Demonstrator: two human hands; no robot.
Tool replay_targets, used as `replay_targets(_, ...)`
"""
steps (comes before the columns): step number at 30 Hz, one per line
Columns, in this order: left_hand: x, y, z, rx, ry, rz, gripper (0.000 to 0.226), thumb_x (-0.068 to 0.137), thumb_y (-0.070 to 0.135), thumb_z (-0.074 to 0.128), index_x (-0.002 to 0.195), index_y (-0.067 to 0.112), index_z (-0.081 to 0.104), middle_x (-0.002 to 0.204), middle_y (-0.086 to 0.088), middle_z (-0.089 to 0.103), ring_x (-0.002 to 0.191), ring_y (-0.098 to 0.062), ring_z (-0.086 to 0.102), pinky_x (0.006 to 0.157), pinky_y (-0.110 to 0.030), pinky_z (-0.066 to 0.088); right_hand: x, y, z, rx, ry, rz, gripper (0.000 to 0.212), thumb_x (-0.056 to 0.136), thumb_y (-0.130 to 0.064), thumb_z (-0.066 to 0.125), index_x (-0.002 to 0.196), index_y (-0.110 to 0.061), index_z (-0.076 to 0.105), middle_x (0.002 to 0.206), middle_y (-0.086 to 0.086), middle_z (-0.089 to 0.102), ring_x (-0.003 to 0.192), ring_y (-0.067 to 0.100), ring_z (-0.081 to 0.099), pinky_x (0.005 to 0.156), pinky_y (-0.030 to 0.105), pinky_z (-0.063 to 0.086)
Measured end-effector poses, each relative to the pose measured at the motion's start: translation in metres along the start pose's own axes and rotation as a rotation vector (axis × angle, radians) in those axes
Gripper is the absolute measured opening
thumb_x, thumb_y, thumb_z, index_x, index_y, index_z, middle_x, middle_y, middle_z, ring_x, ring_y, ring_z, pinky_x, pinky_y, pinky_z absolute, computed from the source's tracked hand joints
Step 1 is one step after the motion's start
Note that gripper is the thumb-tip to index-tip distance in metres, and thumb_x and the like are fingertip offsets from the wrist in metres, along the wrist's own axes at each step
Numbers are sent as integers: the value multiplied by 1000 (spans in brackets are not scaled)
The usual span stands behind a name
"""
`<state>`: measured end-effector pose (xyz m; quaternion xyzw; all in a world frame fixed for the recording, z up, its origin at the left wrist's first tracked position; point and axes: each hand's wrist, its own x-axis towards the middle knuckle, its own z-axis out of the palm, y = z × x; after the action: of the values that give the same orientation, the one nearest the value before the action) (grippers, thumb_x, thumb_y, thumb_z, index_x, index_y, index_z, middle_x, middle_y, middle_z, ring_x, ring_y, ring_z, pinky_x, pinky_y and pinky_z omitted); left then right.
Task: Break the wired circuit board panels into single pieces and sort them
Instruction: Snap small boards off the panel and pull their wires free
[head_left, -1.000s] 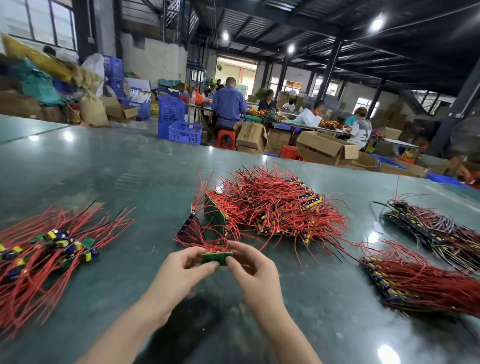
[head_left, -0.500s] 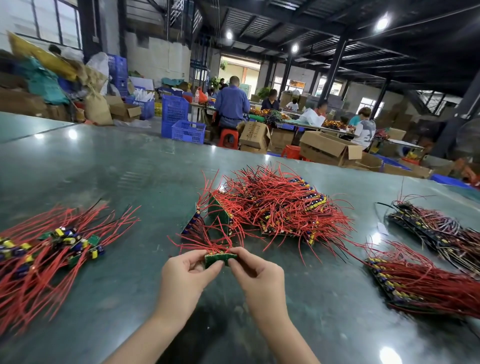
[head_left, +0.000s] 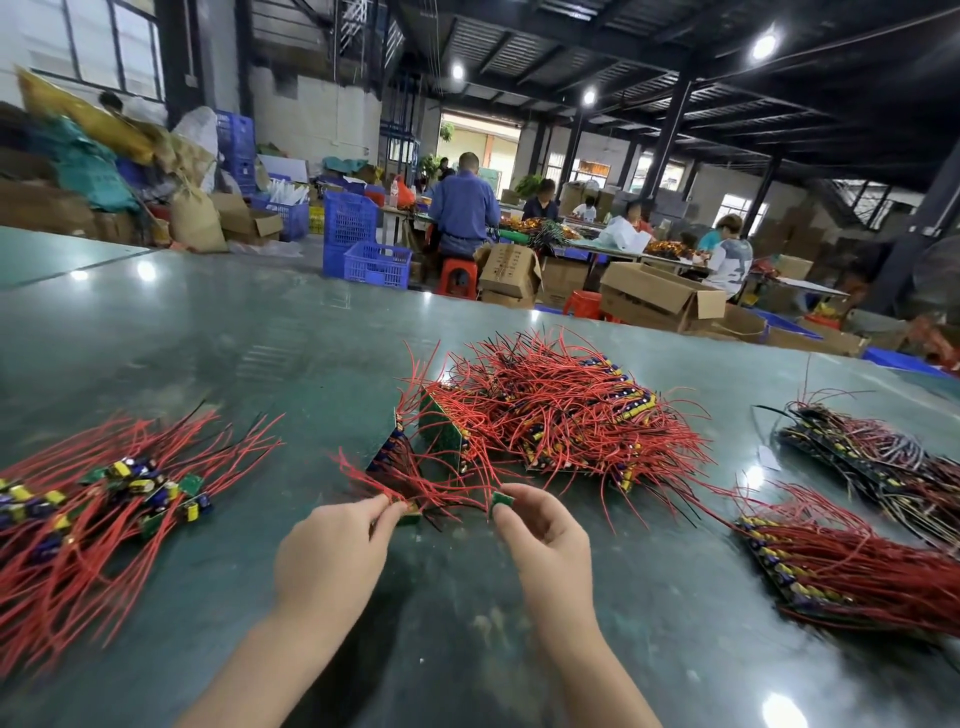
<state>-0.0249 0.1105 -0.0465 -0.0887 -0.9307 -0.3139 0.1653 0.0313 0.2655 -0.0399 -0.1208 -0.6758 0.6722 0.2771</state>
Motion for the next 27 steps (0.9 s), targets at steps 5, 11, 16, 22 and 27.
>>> replay_targets(5, 0, -2, -7, -108, 186, 79, 16, 76, 26, 75, 89, 24, 66, 75, 10, 51, 76, -18, 52, 57, -28, 34, -3, -2, 4, 108, -61, 30, 11, 82, -2, 68, 83, -12, 72, 72, -1, 72, 69, 8, 65, 64, 18, 53)
replay_targets(11, -13, 20, 8, -936, -169, 72, 33, 77, -9, 68, 91, 21, 64, 87, 2, 68, 80, -10, 64, 71, -16, 50, -7, -3, 7, 155, -164, 85, 13, 81, 2, 67, 80, -11, 69, 73, 0, 71, 71, 8, 64, 67, 21, 54)
replay_targets(16, -16, 18, 13, -903, -158, 188, 32, 76, 6, 77, 91, 31, 65, 92, 4, 70, 86, -15, 66, 79, -26, 53, -10, -5, 7, 138, -235, 26, 10, 83, 2, 64, 84, -8, 67, 78, 0, 69, 78, 10, 64, 73, 21, 51)
replay_targets(22, -18, 16, 7, -730, 24, 286, 41, 70, 9, 82, 90, 39, 63, 89, 10, 65, 86, -1, 59, 74, -8, 40, -11, -12, 5, 129, -299, 6, 6, 77, -11, 73, 78, -17, 74, 80, -2, 73, 76, 3, 65, 59, 14, 50)
replay_targets(27, -19, 21, 1, -596, 125, 454, 50, 68, 13, 75, 108, 38, 58, 109, 12, 55, 106, 4, 52, 91, -5, 35, -11, -13, 5, 154, -333, -59, 20, 81, 11, 63, 85, -7, 67, 82, 0, 73, 79, 6, 66, 72, 16, 49)
